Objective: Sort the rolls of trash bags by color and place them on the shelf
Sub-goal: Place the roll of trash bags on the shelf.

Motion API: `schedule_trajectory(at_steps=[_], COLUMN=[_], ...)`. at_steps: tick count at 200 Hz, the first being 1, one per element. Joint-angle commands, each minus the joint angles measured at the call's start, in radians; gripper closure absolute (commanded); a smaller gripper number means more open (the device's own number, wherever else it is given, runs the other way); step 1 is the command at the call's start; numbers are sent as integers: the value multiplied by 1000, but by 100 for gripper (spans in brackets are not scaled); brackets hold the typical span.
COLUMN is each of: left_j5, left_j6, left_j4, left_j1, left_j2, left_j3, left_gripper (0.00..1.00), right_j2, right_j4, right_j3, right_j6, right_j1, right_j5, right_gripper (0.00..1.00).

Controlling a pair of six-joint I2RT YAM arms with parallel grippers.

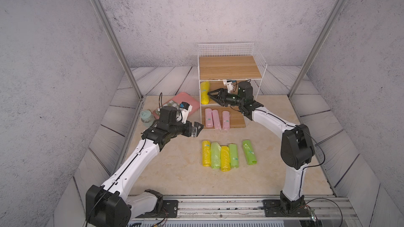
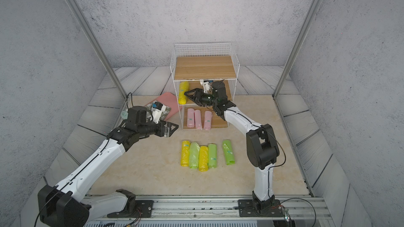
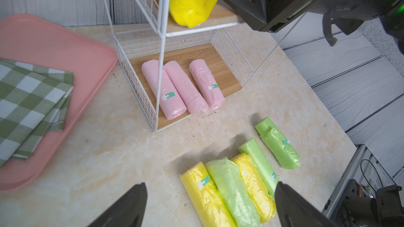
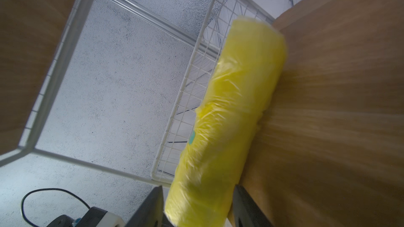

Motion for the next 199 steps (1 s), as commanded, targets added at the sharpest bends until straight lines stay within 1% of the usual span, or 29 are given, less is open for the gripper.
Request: schedule_trajectory(at_steps=[1, 52, 110, 199], left_j5=[-1, 2, 9, 56], left_j6=[17, 16, 14, 14], left_j4=[-10, -15, -16, -16], left_j1=[10, 9, 10, 10], left_j2=[-11, -8, -16, -14], left_j3=[-8, 1, 15, 34], left_gripper=[3, 3, 3, 3], right_j2=[18, -31, -137, -257], right_j4=[-31, -51, -72, -174], right_j3=[4, -41, -146, -233], right_j6=[-29, -75, -205, -388], right_j1=[-4, -4, -4, -4], right_j5=[-8, -2, 28, 48], right_gripper=[44, 43, 33, 32])
